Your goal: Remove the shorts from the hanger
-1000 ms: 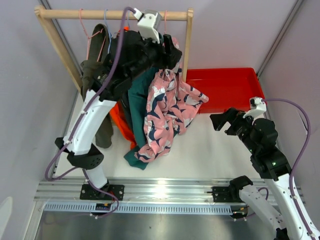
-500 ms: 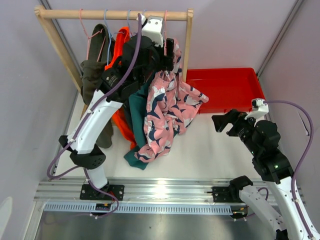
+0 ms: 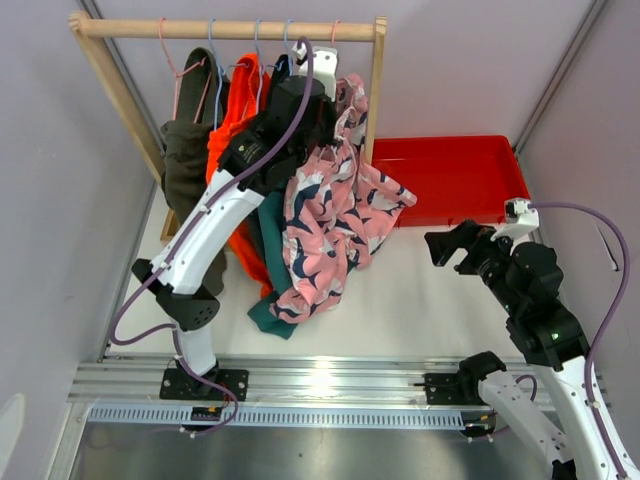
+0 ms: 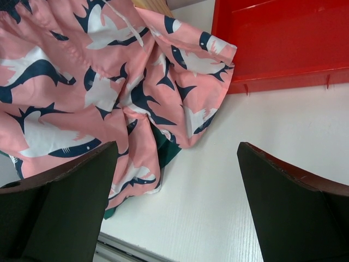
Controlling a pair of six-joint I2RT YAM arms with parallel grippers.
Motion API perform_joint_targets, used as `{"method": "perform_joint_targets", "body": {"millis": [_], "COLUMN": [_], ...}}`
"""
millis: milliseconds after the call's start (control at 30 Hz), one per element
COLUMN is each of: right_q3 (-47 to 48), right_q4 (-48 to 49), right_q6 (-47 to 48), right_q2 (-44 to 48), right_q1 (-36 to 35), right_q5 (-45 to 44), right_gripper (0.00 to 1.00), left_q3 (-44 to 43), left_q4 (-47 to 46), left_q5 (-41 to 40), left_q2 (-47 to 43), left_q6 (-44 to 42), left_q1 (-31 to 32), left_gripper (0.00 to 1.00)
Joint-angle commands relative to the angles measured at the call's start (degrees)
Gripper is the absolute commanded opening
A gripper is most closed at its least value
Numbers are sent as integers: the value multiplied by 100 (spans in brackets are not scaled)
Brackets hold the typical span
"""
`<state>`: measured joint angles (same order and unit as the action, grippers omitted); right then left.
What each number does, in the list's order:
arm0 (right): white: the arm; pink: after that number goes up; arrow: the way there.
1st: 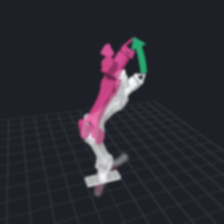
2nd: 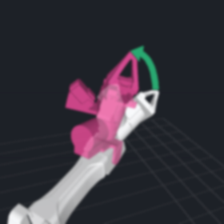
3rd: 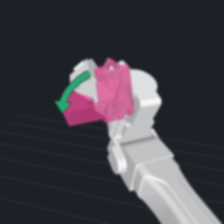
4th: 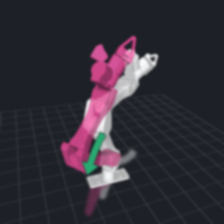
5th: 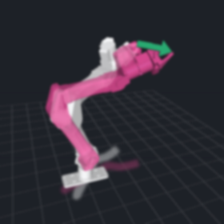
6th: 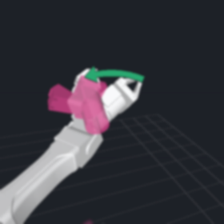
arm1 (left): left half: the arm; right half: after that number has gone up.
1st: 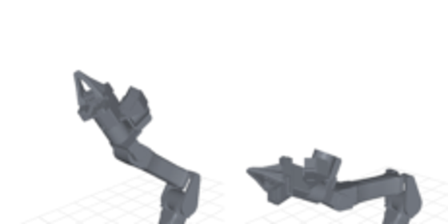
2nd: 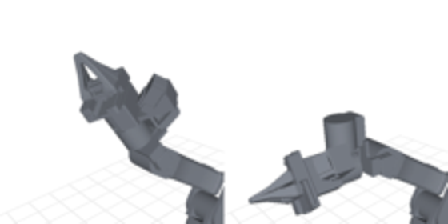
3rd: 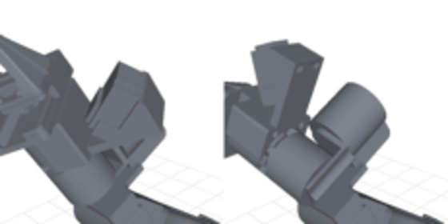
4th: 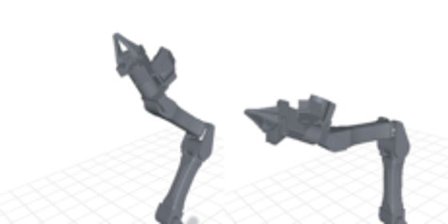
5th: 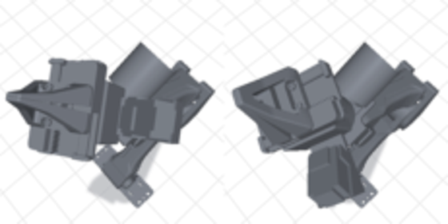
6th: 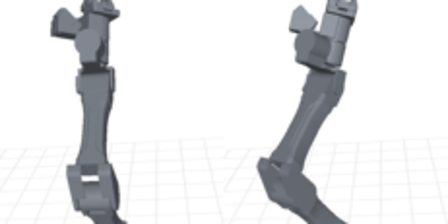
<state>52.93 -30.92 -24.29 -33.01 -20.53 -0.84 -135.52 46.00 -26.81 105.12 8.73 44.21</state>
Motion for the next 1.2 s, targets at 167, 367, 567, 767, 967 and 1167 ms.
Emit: {"method": "perform_joint_targets", "body": {"millis": [167, 367, 567, 767, 967, 1167], "right_q3": [121, 78, 42, 156, 332, 753], "right_q4": [42, 130, 191, 200, 358, 683], "right_q6": [100, 92, 74, 91, 179, 188], "right_q2": [50, 58, 32, 76, 76, -161], "right_q1": [-12, -21, -12, -21, -21, -29], "right_q5": [-4, -4, 23, 23, 515, 1093], "right_gripper": [99, 99, 99, 99, 99, 99], "left_q3": [-483, -1045, -1073, 862, 3127, 4016], "left_q4": [-249, -425, -320, -20, 374, 577], "left_q5": [70, 88, -149, 149, 554, 834], "left_q2": [-176, -378, -624, -1764, -3611, -4595], "left_q6": [-257, -662, -803, -513, -372, 31], "left_q1": [-35, -17, -26, 27, 711, 2328], "left_gripper": [0, 0, 0, 0, 0, 0]}}
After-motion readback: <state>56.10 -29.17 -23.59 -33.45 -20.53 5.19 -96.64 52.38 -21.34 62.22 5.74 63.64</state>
